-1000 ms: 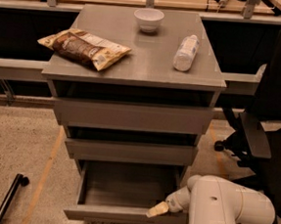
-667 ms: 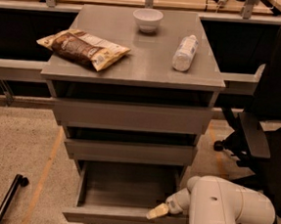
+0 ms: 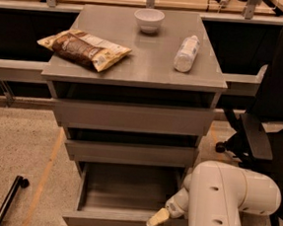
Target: Open bottom drawer
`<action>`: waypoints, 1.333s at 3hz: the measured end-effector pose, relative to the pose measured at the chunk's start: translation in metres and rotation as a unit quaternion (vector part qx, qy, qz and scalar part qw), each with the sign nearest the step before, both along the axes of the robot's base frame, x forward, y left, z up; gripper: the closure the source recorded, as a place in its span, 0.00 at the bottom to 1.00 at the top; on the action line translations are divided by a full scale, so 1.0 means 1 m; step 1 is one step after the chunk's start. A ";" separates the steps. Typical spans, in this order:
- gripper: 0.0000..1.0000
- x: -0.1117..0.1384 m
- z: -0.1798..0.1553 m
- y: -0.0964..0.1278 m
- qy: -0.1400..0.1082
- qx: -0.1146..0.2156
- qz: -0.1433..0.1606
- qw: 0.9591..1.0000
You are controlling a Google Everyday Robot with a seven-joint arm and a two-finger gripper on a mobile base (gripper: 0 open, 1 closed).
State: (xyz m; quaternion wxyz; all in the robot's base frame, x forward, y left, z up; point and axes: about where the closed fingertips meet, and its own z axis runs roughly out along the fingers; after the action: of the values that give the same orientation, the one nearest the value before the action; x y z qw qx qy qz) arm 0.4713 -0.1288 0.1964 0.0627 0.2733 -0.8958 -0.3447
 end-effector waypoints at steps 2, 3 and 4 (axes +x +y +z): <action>0.00 -0.022 0.027 0.012 -0.004 0.012 0.063 0.998; 0.00 -0.026 0.024 0.011 0.004 0.024 0.068 0.997; 0.00 -0.028 0.026 0.010 0.008 0.026 0.068 0.997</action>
Offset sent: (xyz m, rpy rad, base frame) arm -0.0232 0.0151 0.0409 0.0327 -0.0305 0.1739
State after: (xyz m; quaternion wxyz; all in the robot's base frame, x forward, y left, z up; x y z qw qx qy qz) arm 0.4437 -0.1189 0.2220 0.0864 0.3325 -0.8653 -0.3650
